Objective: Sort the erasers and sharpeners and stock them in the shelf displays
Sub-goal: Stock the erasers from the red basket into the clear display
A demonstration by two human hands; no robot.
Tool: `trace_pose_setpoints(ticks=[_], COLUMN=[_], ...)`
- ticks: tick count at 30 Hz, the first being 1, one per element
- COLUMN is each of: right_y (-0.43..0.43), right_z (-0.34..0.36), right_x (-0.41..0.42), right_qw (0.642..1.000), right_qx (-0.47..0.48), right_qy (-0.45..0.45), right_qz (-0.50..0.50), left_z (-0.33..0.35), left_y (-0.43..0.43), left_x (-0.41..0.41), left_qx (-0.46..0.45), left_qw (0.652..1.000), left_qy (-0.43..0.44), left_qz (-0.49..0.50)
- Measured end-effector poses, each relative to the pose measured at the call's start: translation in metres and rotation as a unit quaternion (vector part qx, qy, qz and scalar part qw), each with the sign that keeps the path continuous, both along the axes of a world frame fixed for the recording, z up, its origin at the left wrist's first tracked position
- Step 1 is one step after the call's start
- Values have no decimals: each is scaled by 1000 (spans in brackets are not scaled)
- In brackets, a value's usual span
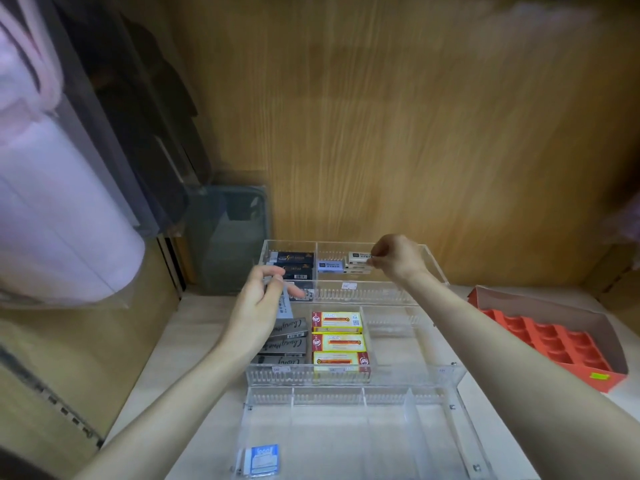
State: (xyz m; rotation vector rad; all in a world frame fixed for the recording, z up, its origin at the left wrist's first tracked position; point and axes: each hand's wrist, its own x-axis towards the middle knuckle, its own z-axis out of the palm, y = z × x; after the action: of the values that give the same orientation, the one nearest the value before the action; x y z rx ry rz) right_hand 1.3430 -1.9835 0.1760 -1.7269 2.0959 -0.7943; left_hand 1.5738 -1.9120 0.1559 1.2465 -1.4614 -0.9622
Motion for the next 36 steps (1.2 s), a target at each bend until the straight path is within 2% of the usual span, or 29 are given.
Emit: trace_pose_setpoints(ticks=[8, 22, 29, 36], right_y=[3, 2, 0, -5], right_z=[-3, -4, 1, 0], right_x=[0, 3, 8, 12], right_qw=[1000, 999, 992, 993], right_qx=[-25, -33, 92, 80], right_qy=[-15, -1, 81, 87], right_qz=[1, 6, -21, -20], left_z=[-1, -3, -7, -7], left_y=[-1, -1, -3, -4], left_x=[5, 8, 9, 9], left_qx=[10, 12, 13, 12], left_qw=[999, 1000, 999, 999], left_qy=[36, 29, 38, 40], left_qz=[-18, -2, -4, -11])
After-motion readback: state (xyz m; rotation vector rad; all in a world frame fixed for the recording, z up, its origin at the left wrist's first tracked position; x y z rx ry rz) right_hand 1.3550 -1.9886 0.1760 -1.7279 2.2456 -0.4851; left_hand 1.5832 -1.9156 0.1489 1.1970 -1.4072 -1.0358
